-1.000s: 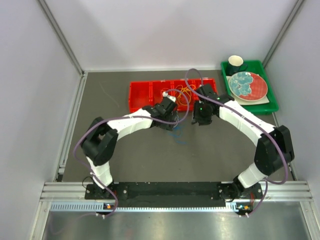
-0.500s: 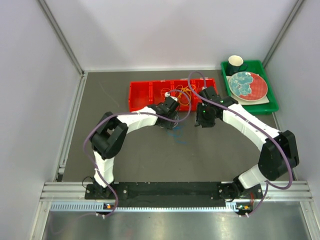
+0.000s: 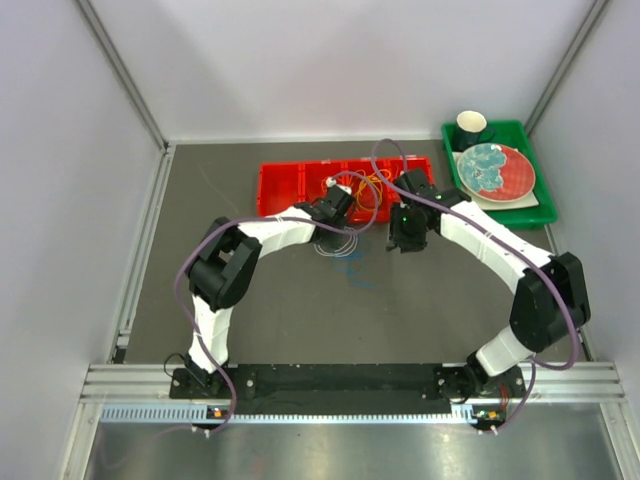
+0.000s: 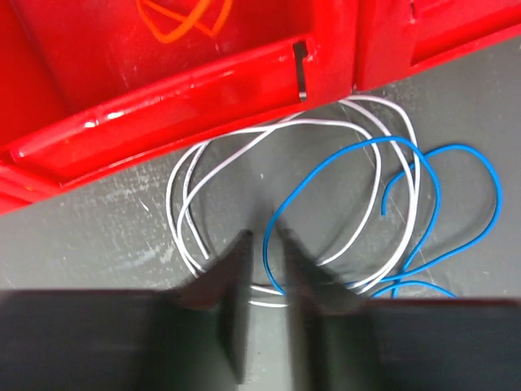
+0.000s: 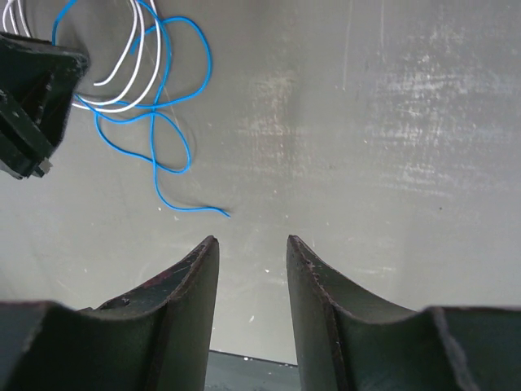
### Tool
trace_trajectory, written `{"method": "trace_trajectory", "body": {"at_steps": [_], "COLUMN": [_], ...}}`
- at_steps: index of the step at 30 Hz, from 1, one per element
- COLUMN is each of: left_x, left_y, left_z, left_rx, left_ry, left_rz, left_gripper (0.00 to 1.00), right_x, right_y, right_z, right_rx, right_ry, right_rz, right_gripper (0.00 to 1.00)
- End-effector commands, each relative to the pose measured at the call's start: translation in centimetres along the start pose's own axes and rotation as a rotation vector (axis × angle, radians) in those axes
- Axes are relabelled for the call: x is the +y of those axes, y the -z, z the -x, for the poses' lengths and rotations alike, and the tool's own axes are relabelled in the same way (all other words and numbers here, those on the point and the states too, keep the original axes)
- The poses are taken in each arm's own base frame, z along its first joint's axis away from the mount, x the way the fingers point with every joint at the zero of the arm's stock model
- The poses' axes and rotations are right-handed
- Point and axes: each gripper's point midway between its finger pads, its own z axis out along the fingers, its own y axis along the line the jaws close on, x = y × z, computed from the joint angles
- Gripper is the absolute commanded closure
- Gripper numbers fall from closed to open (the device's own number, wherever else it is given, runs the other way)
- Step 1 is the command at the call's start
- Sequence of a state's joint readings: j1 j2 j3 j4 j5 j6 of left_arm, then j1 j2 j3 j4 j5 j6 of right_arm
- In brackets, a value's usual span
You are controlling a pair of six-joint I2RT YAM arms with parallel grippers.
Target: Untangle the cables
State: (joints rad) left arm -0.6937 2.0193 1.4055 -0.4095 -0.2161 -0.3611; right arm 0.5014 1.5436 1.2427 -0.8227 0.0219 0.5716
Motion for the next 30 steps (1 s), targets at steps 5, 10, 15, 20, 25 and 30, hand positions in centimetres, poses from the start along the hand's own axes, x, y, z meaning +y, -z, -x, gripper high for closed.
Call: {"method": "trace_trajectory", "body": {"at_steps": [5,10,15,20,25,30], "left_x": [-0.5,-1.0,-0.2,2.0,2.7,4.1], "left_y": [2.6,10.8,19.4,29.7,36.8,41.3], "left_z": [3.5,9.1,14.2,20.1,22.8,24.1], "left_rx": [-0.062,-0.199,-0.383,-0.628,-0.797,-0.917], "left_ry": [0.025,0.079,0.104,0.116,0.144,0.158], "left_rz": [-0.036,-0.098,-0.133,-0.138,-0.189,-0.171], "left_gripper": [1.0,1.0,1.0,1.0,1.0,1.0], "right_x": [1.7,1.9,3.2,4.1,4.4,4.3], "right_y": [-0.2,-0.8,-1.2,-1.6,-1.5,-1.4], "right_z": [2.3,2.5,2.6,3.1,3.3,3.0], "right_rx": [-0.026,-0.026,-0.002,0.004,0.002,0.004], "right_ry": [0.006,-0.011,-0.042,-0.064,-0.077,-0.083], "right_rz": [0.035,0.038,0.086,0.116,0.128,0.13], "right_gripper": [0.62,0.62,0.62,0.63,0.63,0.63]}}
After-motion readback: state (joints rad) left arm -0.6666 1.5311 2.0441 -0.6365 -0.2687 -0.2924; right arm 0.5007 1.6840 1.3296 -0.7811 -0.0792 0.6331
